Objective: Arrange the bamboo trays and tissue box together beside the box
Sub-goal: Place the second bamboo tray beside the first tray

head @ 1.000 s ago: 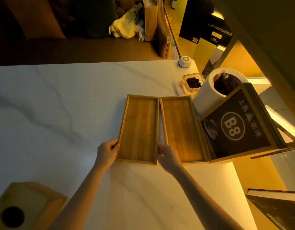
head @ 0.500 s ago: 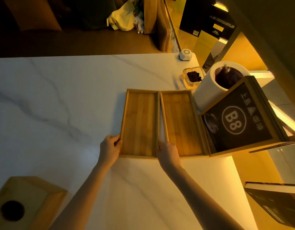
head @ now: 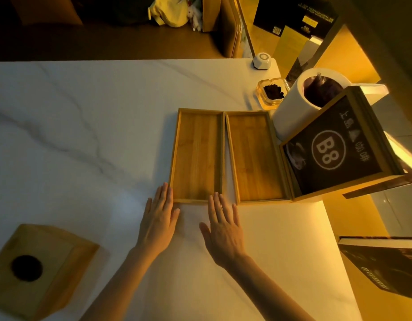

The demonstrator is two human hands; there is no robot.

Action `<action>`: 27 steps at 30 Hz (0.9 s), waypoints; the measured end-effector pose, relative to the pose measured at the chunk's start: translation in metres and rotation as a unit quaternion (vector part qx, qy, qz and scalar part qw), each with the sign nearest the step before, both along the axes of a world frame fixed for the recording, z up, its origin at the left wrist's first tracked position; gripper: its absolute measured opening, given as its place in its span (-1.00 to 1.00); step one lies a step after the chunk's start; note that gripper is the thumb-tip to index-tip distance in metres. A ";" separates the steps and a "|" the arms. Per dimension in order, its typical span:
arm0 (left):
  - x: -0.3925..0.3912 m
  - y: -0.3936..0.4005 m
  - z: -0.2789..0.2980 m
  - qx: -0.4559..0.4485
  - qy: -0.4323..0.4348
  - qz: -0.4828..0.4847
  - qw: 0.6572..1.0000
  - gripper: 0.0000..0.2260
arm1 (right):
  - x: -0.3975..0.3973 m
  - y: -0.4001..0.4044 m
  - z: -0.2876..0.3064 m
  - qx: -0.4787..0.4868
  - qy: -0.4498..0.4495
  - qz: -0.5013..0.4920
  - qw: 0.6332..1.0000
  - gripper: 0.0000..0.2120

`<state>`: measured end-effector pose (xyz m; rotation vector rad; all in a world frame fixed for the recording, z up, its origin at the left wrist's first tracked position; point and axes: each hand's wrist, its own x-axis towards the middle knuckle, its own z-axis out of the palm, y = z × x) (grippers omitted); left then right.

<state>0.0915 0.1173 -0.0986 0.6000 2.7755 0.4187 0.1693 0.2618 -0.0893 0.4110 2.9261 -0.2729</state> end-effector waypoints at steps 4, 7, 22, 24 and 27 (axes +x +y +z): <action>0.000 -0.001 -0.004 0.032 0.002 0.002 0.999 -0.30 | 0.004 0.003 -0.005 0.007 -0.030 -0.001 1.000 -0.37; 0.000 -0.002 -0.005 0.034 0.006 -0.002 0.999 -0.30 | 0.005 0.005 -0.005 0.009 -0.034 -0.001 0.999 -0.35; 0.015 0.010 -0.011 0.043 0.003 -0.013 0.999 -0.34 | 0.016 0.027 -0.007 0.031 -0.016 -0.004 0.999 -0.41; 0.017 0.011 -0.011 0.043 0.006 -0.014 0.999 -0.35 | 0.018 0.030 -0.008 0.030 -0.023 0.001 0.999 -0.41; 0.019 0.013 -0.011 0.044 0.005 -0.012 0.999 -0.34 | 0.020 0.033 -0.009 0.024 -0.029 0.007 0.999 -0.40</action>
